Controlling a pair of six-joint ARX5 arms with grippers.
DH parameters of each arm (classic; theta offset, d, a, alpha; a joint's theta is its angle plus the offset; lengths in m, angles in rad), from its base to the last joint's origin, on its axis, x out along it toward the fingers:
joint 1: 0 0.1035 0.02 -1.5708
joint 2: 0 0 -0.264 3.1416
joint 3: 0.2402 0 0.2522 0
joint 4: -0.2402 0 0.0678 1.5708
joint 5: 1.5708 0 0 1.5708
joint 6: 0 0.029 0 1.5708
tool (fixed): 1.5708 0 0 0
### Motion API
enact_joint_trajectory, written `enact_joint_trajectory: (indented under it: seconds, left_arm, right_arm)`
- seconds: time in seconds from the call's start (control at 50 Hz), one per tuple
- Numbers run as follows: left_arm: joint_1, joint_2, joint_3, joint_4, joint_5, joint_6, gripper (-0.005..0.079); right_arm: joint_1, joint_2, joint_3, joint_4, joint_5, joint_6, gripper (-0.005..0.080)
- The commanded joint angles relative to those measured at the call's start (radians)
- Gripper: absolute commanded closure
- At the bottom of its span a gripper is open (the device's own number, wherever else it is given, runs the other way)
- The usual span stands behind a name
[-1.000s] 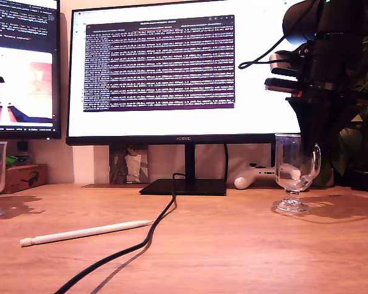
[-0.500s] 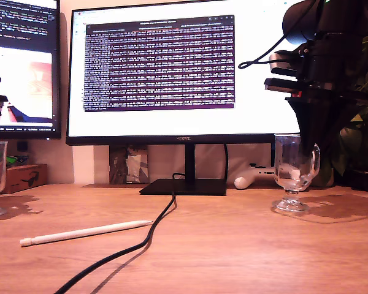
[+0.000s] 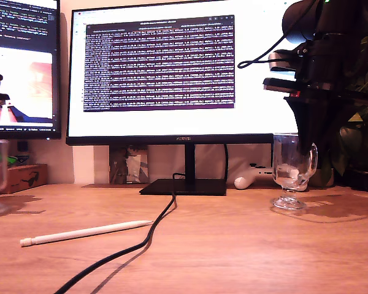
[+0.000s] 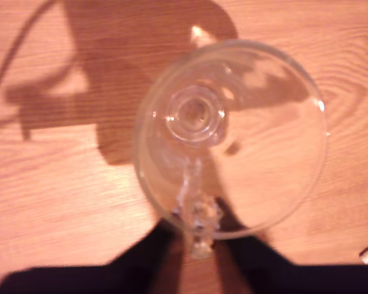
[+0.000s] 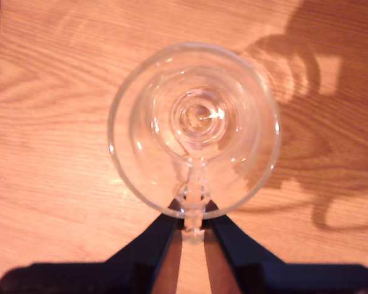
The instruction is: Pick the small glass cups in front of you with each of your hands, and place them behind the white pen
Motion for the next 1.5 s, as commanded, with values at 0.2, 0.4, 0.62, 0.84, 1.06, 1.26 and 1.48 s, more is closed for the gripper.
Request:
enact_joint_trajectory:
  seconds: [0.2,0.4,0.62,0.84,1.06,1.26,1.48]
  left_arm:
    - [-0.003,0.003,0.005,-0.002,0.002,0.011,0.0766]
    - [-0.036,-0.021,0.005,-0.025,0.001,0.012,0.0766]
    - [-0.09,-0.098,0.005,-0.024,-0.001,0.029,0.0766]
    - [-0.128,-0.134,0.005,-0.038,-0.003,0.029,0.0766]
    - [-0.163,-0.149,0.005,-0.053,-0.003,0.029,0.0766]
    - [-0.19,-0.152,0.005,-0.06,0.002,0.028,0.0766]
    - [-0.224,-0.183,0.005,-0.043,0.026,0.029,0.0766]
  right_arm:
    - [0.01,0.012,0.013,0.01,-0.003,-0.002,0.0765]
    - [0.01,0.012,0.013,-0.001,-0.003,-0.002,0.0765]
    - [0.01,0.012,0.013,-0.005,-0.023,-0.005,0.0765]
    - [0.038,0.011,0.014,-0.01,-0.078,-0.015,0.0765]
    - [0.104,0.011,0.086,-0.043,-0.081,-0.022,0.0765]
    - [0.171,0.011,0.185,-0.055,-0.086,-0.022,0.0765]
    - [0.234,0.012,0.233,-0.042,-0.108,0.002,0.0765]
